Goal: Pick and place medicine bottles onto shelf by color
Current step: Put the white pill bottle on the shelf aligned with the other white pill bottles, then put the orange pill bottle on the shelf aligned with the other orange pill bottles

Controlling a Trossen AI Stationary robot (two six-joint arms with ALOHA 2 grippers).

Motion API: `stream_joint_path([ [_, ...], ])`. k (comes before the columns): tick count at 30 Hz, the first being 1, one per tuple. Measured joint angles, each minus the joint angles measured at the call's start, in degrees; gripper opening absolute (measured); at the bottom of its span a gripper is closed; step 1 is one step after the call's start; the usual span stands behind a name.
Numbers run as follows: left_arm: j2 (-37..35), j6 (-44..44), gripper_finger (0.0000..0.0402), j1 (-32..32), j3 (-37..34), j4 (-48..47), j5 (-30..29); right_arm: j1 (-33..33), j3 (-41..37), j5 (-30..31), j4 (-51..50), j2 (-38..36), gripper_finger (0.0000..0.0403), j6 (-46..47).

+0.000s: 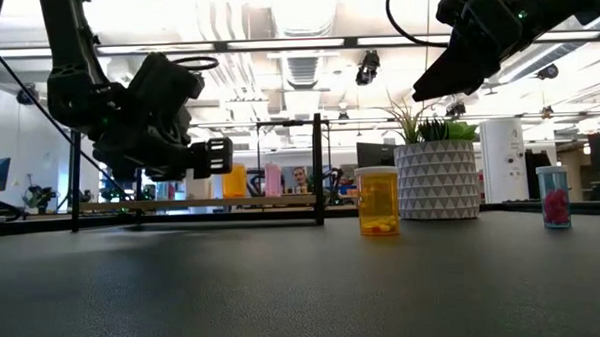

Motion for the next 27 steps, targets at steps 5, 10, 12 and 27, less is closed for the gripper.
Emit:
stream_joint_path([
  [5, 0.06, -0.39, 0.0149, 0.04, -0.02, -0.46, 1.21, -0.01, 0.00, 0.01, -0.02, 0.00, 0.0221, 0.00],
  [10, 0.24, -0.19, 0.0175, 0.26, -0.21, -0.96, 2.26, 0.02, -0.01, 0.01, 0.00, -0.01, 0.0221, 0.00],
  [12, 0.24, -0.15, 0.0185, 0.26, -0.17, -0.98, 2.02, 0.02, 0.00, -0.01, -0.02, 0.00, 0.0221, 0.00],
  [27, -10.38, 13.25, 0.0206, 0.15, -0.17, -0.95, 0.35, 0.00, 0.00, 0.02, 0.00, 0.00, 0.0221, 0.00],
])
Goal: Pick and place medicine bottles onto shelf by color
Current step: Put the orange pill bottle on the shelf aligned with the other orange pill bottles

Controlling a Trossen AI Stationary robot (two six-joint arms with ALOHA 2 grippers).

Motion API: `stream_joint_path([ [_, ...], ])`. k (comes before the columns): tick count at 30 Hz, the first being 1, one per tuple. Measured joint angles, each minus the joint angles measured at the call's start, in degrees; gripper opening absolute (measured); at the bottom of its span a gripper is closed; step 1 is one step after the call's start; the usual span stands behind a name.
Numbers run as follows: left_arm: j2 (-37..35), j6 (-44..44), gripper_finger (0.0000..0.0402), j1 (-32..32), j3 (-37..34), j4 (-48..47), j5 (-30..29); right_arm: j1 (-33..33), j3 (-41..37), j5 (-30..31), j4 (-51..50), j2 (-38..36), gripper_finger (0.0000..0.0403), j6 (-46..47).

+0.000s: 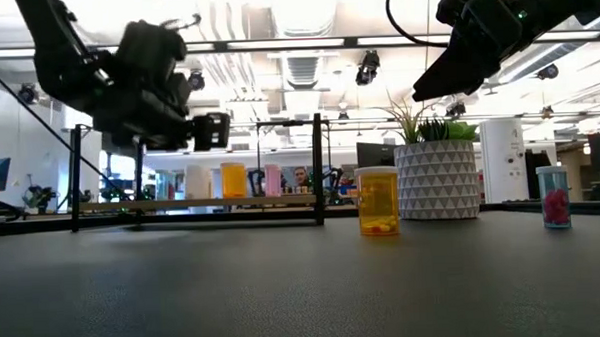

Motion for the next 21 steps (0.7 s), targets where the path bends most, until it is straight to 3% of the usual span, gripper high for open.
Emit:
stream_joint_path([
  [6, -5.48, 10.79, 0.0206, -0.63, 1.15, 0.04, -0.16, 0.01, 0.00, 0.00, 0.00, -0.02, 0.0221, 0.00],
  [9, -6.68, 14.36, 0.0206, -2.69, 2.36, 0.18, 3.08, 0.00, 0.00, -0.01, -0.02, -0.01, 0.0221, 0.00],
  [15, -4.75, 11.66, 0.0206, -7.74, 4.50, 0.55, 19.52, -0.01, 0.00, -0.01, -0.02, 0.00, 0.0221, 0.00],
  [21, 3.24, 10.19, 0.0206, -12.67, 7.59, 3.19, 32.19, 0.00, -0.02, -0.01, 0.00, 0.00, 0.0221, 0.00],
])
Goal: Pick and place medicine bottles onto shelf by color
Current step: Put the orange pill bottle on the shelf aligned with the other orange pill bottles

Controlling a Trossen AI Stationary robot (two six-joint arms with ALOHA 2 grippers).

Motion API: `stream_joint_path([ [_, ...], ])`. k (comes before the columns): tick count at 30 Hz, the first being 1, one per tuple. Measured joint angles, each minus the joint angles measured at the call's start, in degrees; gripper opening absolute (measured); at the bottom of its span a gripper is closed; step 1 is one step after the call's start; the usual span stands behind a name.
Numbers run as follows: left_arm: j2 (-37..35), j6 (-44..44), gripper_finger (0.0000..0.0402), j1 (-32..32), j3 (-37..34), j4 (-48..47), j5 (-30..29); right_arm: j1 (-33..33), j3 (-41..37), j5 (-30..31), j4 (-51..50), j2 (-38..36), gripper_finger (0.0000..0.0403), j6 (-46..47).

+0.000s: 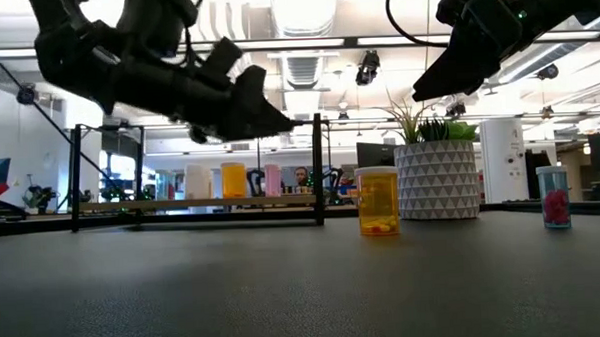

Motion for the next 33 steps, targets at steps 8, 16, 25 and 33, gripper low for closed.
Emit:
stream_joint_path([
  [8, 14.51, 4.68, 0.0206, -5.77, 4.75, 11.78, 8.46, 0.02, 0.02, -0.01, 0.00, -0.01, 0.0221, 0.00],
  [16, 23.06, 4.45, 0.0238, -8.98, 11.41, 13.12, 7.19, 0.02, 0.02, 0.01, 0.00, 0.00, 0.0221, 0.00],
  [25, 28.16, 4.49, 0.0334, -9.52, 17.77, 13.41, 8.89, 0.02, 0.02, -0.02, 0.00, 0.00, 0.0221, 0.00],
  [33, 32.82, 3.16, 0.0335, -9.33, 21.88, 13.56, 7.43, 0.01, 0.02, -0.01, 0.00, -0.02, 0.0221, 0.00],
])
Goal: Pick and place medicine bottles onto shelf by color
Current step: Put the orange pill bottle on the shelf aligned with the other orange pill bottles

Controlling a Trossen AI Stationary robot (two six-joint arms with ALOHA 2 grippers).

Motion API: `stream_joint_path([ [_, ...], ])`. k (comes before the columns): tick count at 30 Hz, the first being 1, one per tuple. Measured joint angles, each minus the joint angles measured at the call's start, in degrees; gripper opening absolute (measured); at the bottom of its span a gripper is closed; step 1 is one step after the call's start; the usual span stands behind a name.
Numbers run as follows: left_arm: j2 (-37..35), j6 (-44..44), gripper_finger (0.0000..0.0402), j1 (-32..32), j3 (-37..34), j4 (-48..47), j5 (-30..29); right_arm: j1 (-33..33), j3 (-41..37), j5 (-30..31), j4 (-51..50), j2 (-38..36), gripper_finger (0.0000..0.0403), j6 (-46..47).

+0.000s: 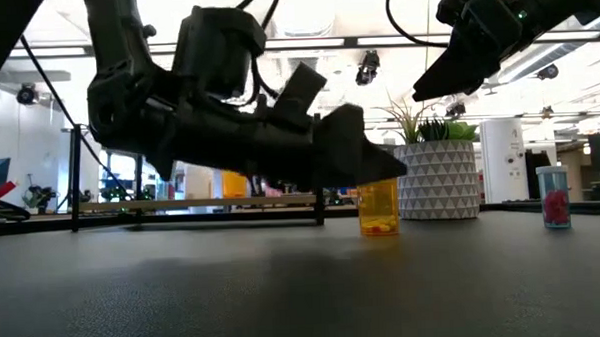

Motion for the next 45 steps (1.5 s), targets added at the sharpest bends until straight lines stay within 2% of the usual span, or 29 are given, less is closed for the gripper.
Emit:
stream_joint_path([
  [5, 0.96, -3.18, 0.0333, 0.23, 0.82, -0.13, 0.01, 0.00, 0.00, 0.01, -0.02, 0.02, 0.0221, 0.00],
  [8, 0.94, -3.25, 0.0318, 0.21, 1.11, -0.40, 0.01, -0.01, -0.01, 0.00, -0.01, 0.02, 0.0221, 0.00],
  [21, 0.92, -6.27, 0.0191, 0.18, 1.37, -0.74, 0.12, -0.02, -0.01, 0.01, 0.00, 0.02, 0.0221, 0.00],
  [25, 0.91, -6.31, 0.0189, 0.07, 1.35, -0.74, 0.16, -0.02, 0.00, 0.00, -0.02, 0.00, 0.0221, 0.00],
  [30, -0.10, -6.24, 0.0214, -0.04, 1.20, -0.93, 0.19, 0.00, 0.00, 0.01, 0.00, 0.02, 0.0221, 0.00],
  [33, -1.96, -6.24, 0.0214, -0.09, 0.28, -0.79, -0.19, 0.00, -0.01, 0.01, 0.00, 0.01, 0.0221, 0.00],
  [37, -6.11, -6.28, 0.0201, -0.29, -3.15, -1.49, -4.05, -0.01, 0.00, 0.01, -0.01, 0.02, 0.0221, 0.00],
  [45, -19.84, -9.22, 0.0204, -1.34, -17.81, -1.85, -22.47, 0.00, 0.00, 0.00, -0.02, 0.00, 0.0221, 0.00],
])
